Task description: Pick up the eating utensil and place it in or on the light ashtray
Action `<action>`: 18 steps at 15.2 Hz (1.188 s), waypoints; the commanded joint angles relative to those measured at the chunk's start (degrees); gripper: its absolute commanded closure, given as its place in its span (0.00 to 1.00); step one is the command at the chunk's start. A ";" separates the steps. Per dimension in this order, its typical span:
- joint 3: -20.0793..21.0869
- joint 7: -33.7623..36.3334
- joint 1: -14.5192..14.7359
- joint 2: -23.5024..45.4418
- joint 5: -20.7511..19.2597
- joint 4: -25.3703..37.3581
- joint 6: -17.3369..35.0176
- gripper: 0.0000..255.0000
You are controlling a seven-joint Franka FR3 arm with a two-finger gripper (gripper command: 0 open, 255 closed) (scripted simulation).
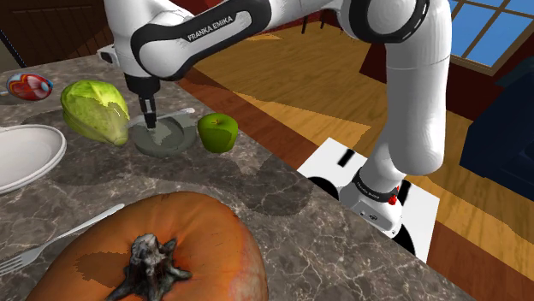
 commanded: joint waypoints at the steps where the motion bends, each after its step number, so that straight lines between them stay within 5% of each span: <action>1: -0.25 -0.86 -0.56 0.74 -0.04 0.20 0.60 1.00; 16: -0.97 -0.01 -0.22 3.32 -1.24 -2.06 5.32 1.00; 17: -0.97 -0.04 -0.24 3.31 -1.23 -2.06 5.32 0.00; 18: -0.96 -0.04 -0.25 3.29 -1.23 -2.10 5.33 0.00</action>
